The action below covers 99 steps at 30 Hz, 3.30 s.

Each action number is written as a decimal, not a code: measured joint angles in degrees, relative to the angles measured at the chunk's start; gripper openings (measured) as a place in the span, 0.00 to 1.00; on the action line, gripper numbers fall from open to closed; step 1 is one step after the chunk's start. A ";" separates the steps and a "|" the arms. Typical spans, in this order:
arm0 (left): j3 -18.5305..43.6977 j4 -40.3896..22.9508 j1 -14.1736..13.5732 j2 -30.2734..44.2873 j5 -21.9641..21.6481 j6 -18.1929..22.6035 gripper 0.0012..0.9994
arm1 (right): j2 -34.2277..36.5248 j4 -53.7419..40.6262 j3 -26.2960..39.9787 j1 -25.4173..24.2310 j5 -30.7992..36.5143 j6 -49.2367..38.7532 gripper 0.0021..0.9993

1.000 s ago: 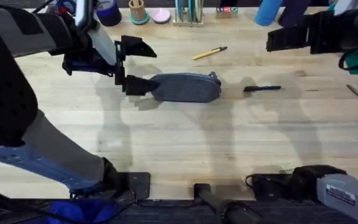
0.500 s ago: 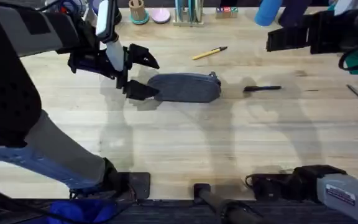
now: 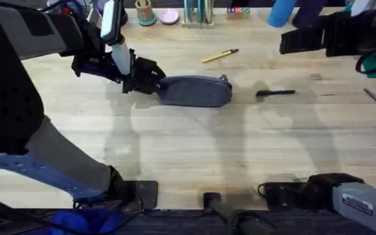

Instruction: Unzip the bag, pick up the pens from the table one at a time and place them inside, then zip the bag closed.

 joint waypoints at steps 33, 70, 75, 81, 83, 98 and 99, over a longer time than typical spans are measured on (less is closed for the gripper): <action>0.00 0.02 0.00 0.00 0.00 0.00 0.04 | 0.00 7.37 0.02 5.95 -6.36 28.35 1.00; 0.00 0.01 0.00 0.00 0.00 0.00 0.04 | 22.45 7.47 0.42 22.45 2.67 34.58 1.00; 0.00 0.00 0.00 0.00 0.00 0.00 0.04 | 24.38 8.59 0.42 22.51 0.89 33.39 1.00; 0.00 0.00 0.00 0.00 0.00 0.00 0.04 | 25.53 9.49 0.42 22.51 0.13 31.47 1.00; 0.00 0.01 0.00 0.00 0.00 0.00 0.04 | 25.53 9.51 0.42 22.49 0.03 30.93 1.00; 0.00 -0.01 0.00 0.00 0.00 0.00 0.04 | 25.53 8.70 0.42 22.49 -0.98 30.44 0.98; 0.00 0.00 0.00 0.00 0.00 0.00 0.04 | 25.53 8.84 0.42 22.49 -1.10 30.42 0.94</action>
